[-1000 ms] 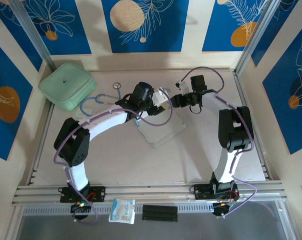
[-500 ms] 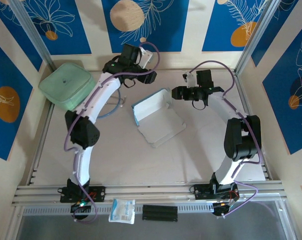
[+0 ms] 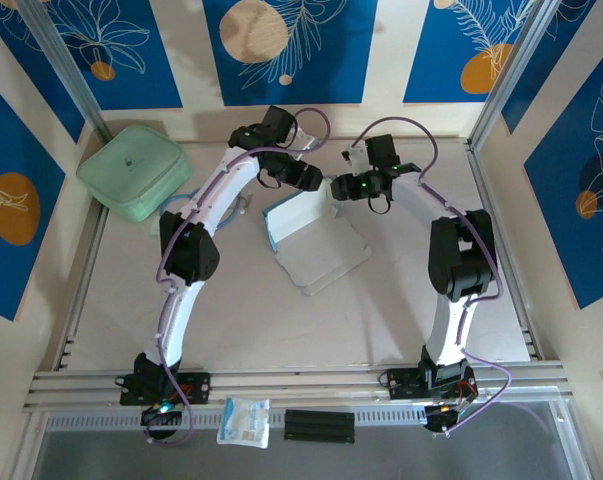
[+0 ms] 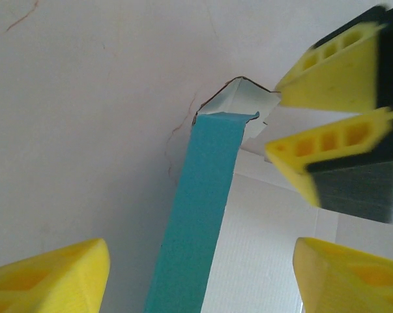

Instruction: Fold the paper box

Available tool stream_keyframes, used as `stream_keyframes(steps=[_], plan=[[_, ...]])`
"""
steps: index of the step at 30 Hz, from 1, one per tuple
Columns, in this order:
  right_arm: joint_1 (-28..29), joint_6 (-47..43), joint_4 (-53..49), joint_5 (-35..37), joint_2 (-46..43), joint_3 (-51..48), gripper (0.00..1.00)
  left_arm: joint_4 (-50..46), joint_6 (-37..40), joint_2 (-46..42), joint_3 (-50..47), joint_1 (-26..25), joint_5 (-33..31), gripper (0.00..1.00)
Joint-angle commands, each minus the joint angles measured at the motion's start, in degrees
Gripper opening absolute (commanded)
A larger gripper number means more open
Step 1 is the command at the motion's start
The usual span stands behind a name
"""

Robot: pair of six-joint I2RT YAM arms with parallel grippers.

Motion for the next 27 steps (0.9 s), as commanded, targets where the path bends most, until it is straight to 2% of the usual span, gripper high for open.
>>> stream_keyframes(steps=[1,5,9,15,19,23,27], plan=[[1.1,-4.4,-0.8,4.3,1.1,1.6,0.43,-1.1,-1.2,1.4,1.9,1.1,2.6,0.74],[1.8,-6.6,1.1,6.6,1.4,0.3,0.32,-1.6,-1.5,1.6,1.9,1.7,4.9,0.74],[2.5,-7.5,2.6,8.5,1.0,-1.8,0.15,-2.2,-1.3,1.1,1.8,1.7,5.1,0.74],[4.1,-5.1,8.1,10.9,-2.0,-9.1,0.11,-3.7,-0.9,-0.1,1.8,1.8,4.6,0.74],[5.2,0.0,6.4,11.3,-2.9,-9.4,0.11,-6.8,0.3,-2.3,1.7,2.1,3.2,0.74],[7.5,4.1,7.2,14.6,-3.8,-10.7,0.1,-7.2,0.7,-5.6,-0.8,2.5,0.9,0.74],[9.4,7.0,8.4,17.7,-5.5,-13.3,0.09,-7.7,1.4,-8.9,-4.8,2.5,2.5,0.75]])
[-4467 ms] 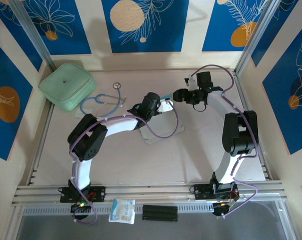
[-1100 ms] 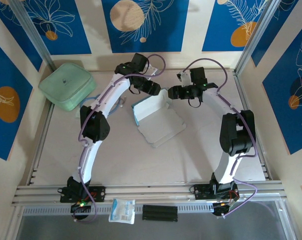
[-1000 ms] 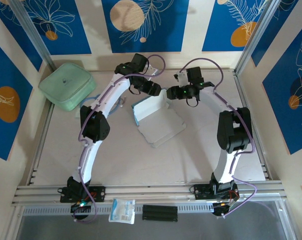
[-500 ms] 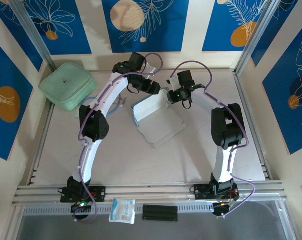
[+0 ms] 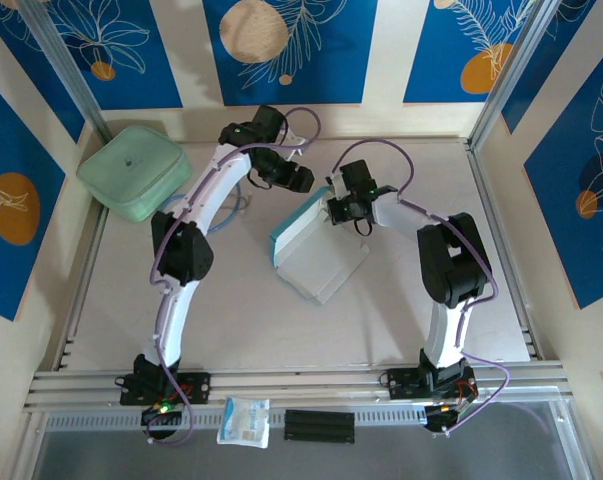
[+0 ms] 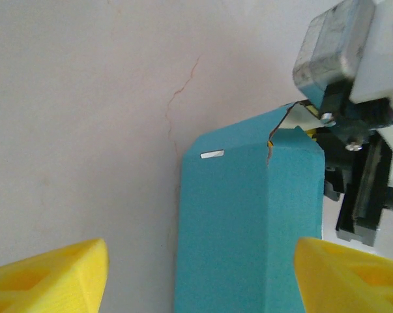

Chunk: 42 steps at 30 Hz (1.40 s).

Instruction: Fold the paper box

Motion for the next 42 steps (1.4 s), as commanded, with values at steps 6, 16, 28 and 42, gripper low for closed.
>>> stream_keyframes(steps=[6,16,28,42], plan=[[4.2,9.1,0.1,5.4,-5.2,-4.5,0.09,3.5,0.0,-16.0,-16.6,0.5,0.3,0.75],[5.9,18.9,-6.5,10.4,-3.2,-2.0,0.09,17.9,-9.3,-30.6,-38.6,-1.0,-2.6,0.75],[10.6,27.9,-7.0,21.4,-7.7,-8.2,0.09,15.2,-3.0,-25.6,-38.6,-4.5,-1.1,0.75],[10.6,28.6,-5.4,20.3,-8.6,-10.8,0.09,14.2,-1.0,-17.5,-35.3,-7.0,1.6,0.66]])
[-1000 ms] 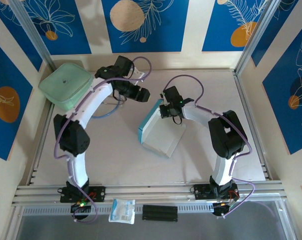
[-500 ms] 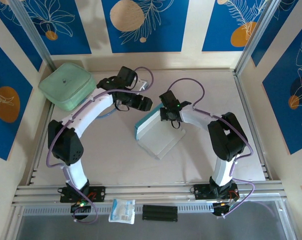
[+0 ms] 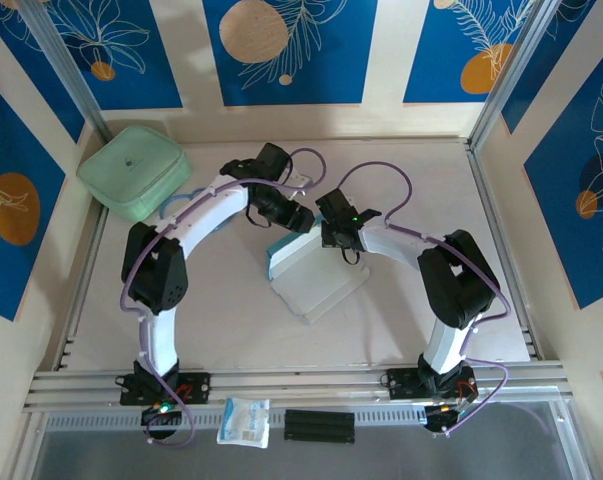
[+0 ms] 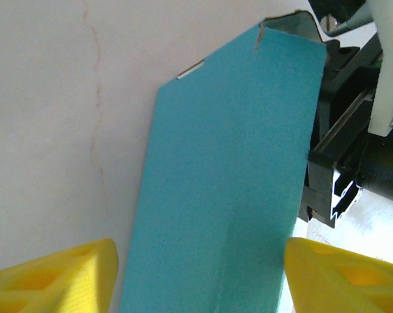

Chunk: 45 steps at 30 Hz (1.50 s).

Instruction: Fold the paper box

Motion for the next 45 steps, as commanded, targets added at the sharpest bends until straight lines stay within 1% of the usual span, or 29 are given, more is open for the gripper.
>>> stream_keyframes(steps=[1,6,10,13,17,23,27,29,32,36,38,40,45], plan=[[0.0,1.2,-0.3,0.3,-1.3,-1.2,0.09,-0.4,0.7,2.0,2.4,-0.4,1.8,0.63],[-0.1,1.4,-0.5,-0.7,-1.5,-1.3,0.1,-0.7,1.1,4.1,3.1,-0.4,3.7,0.59],[-0.5,0.6,-0.3,-3.1,-1.8,-1.4,0.12,-1.1,1.4,5.3,3.2,-0.4,2.3,0.53],[-0.8,-0.3,0.1,-6.0,-2.4,-1.4,0.16,-1.5,1.7,5.7,3.3,-0.4,1.5,0.49],[-1.6,-2.3,1.0,-10.5,-4.2,-2.1,0.22,-1.6,1.9,5.6,3.3,-0.4,1.6,0.49],[-5.1,-6.0,1.1,-18.0,-9.2,-4.2,0.34,-1.4,2.3,5.9,3.7,-0.3,1.9,0.49],[-8.0,-8.4,0.7,-23.4,-15.0,-6.7,0.38,-1.5,2.5,6.6,4.2,-0.2,2.0,0.47],[-10.0,-9.3,0.8,-26.5,-18.1,-7.8,0.39,-1.6,2.5,6.8,4.4,-0.3,2.1,0.47],[-15.0,-12.5,2.0,-30.3,-21.6,-9.3,0.41,-1.7,2.8,6.9,4.4,-0.2,2.0,0.47],[-22.4,-23.1,4.8,-40.5,-19.9,-9.7,0.42,-1.7,2.9,6.7,4.6,-0.2,2.1,0.46],[-24.3,-27.6,5.7,-43.3,-17.4,-8.8,0.43,-1.7,2.8,6.8,4.8,-0.2,2.2,0.46],[-24.9,-30.4,6.2,-43.5,-15.2,-7.9,0.43,-1.7,2.7,7.1,5.1,-0.3,2.5,0.46],[-24.4,-36.5,7.7,-40.9,-10.6,-5.7,0.45,-2.2,3.0,7.6,6.1,-0.2,2.7,0.46]])
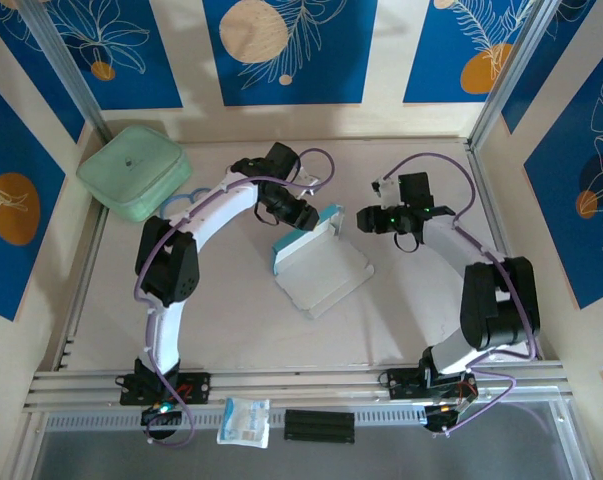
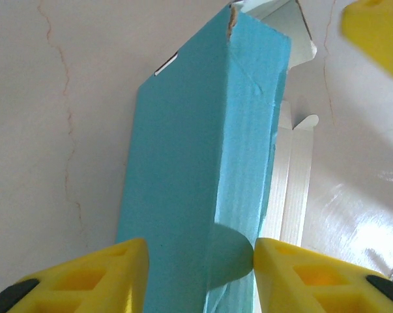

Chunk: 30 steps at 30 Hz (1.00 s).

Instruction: Fold the paper box

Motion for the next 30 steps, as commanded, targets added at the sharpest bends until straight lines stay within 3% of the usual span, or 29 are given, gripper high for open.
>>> stream_keyframes(steps=[1,6,21,30], plan=[[0.7,-7.8,2.1,-2.0,2.0,2.8,0.45,-2.1,1.6,2.0,1.2,0.0,-0.2,0.46],[0.9,-12.1,5.2,-1.0,5.3,4.9,0.45,-2.4,1.7,2.0,1.4,0.0,-0.1,0.46],[1.2,-28.6,2.7,-15.9,10.1,7.3,0.38,-2.2,1.7,2.1,1.3,0.0,-0.1,0.46],[1.2,-32.2,-2.3,-21.5,12.4,10.7,0.36,-2.2,1.5,2.4,1.8,0.0,0.2,0.46]])
